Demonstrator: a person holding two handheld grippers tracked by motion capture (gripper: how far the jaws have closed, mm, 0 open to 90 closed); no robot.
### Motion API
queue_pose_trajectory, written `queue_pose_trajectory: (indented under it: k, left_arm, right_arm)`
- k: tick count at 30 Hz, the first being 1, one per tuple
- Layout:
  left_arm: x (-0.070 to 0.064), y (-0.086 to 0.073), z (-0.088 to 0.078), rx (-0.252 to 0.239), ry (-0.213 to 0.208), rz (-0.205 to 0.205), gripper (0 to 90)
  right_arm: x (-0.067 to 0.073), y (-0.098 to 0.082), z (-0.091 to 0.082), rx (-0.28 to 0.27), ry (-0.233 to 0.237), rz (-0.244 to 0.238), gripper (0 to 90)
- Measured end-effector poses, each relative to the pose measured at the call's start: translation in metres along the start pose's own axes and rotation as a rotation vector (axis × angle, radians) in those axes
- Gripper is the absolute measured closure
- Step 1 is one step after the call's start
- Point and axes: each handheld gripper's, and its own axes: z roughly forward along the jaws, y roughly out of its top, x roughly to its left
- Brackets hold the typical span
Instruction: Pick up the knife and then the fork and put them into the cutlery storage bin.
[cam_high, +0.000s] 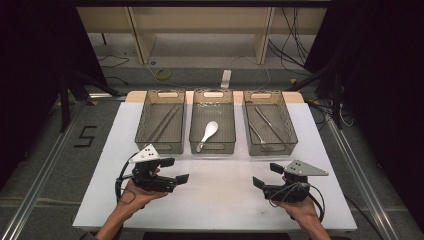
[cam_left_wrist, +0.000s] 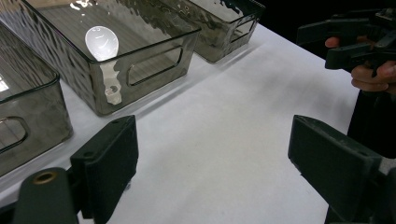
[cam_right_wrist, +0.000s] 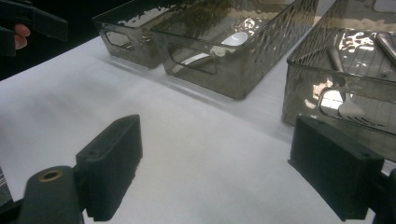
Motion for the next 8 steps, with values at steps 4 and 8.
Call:
queue_pose_trajectory:
  k: [4, 8]
  left_arm:
    - [-0.0001, 0.0000, 0.0002, 0.002, -0.003, -0.001, 15.6]
    - [0.0002, 0.0001, 0.0000, 0.001, -0.001, -0.002, 15.6]
  right_arm:
    - [-0.0003, 0.0001, -0.0002, -0.003, -0.001, -0.003, 17.7]
    - [0.0001, 0.0000, 0.0006, 0.001, 0.002, -0.001, 17.7]
